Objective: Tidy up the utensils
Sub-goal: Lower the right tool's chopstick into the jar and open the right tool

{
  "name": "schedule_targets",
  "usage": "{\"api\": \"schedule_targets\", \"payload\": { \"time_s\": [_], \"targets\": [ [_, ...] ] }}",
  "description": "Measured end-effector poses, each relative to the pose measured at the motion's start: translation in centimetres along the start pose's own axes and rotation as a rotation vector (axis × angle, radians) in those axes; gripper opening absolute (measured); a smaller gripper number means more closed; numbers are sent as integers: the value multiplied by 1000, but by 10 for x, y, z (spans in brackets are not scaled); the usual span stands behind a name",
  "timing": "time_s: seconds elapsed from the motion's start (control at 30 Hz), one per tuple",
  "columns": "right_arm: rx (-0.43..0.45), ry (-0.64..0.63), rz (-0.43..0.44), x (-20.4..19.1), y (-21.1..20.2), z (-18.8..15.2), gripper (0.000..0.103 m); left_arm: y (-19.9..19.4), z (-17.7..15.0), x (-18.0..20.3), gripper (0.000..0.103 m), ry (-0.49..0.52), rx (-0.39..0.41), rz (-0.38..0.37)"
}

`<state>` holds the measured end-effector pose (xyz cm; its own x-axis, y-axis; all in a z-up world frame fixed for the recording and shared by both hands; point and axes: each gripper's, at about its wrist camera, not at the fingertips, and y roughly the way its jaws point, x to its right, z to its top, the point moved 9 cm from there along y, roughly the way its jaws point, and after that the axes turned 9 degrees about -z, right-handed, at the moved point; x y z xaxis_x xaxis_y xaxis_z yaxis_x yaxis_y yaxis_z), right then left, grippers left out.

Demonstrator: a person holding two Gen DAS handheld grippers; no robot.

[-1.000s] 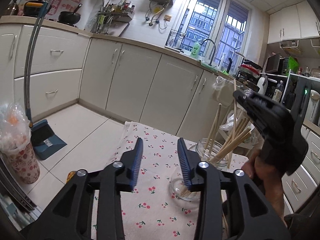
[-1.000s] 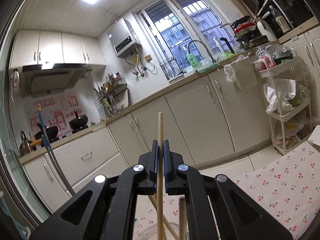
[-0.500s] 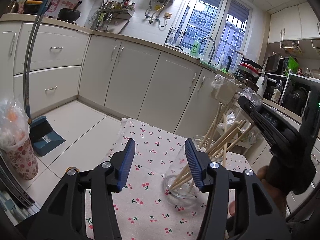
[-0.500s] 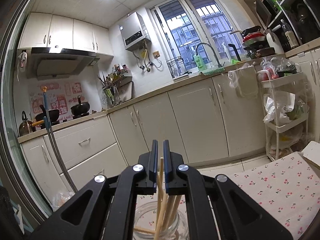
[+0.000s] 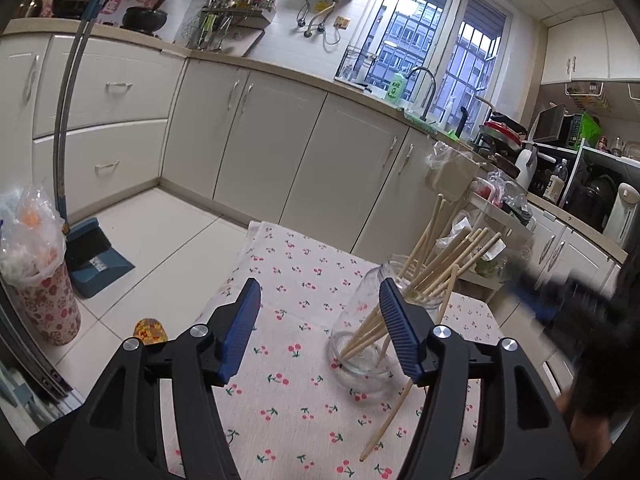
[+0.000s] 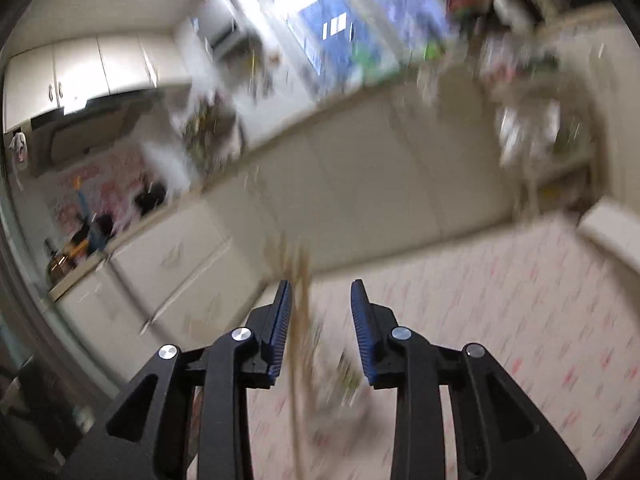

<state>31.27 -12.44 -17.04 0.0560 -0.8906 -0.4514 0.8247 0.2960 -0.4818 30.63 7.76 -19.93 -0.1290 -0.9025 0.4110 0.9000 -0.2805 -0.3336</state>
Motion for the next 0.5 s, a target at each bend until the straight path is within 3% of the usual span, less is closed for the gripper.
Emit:
{"api": "schedule_targets", "payload": {
  "time_s": [0.07, 0.27, 0.33, 0.43, 0.5],
  "targets": [
    [-79, -21, 11, -10, 9, -21, 31, -2, -1, -1, 59, -9, -2, 1],
    [-178, -58, -37, -16, 33, -40, 28, -9, 2, -5, 61, -1, 3, 4],
    [-195, -67, -51, -14, 39, -43, 15, -10, 2, -9, 62, -9, 3, 10],
    [-206, -73, -46, -13, 44, -47, 6, -9, 2, -15, 63, -23, -3, 17],
    [-200, -68, -46, -12, 41, -49, 6, -8, 1, -15, 63, -27, -8, 19]
  ]
}}
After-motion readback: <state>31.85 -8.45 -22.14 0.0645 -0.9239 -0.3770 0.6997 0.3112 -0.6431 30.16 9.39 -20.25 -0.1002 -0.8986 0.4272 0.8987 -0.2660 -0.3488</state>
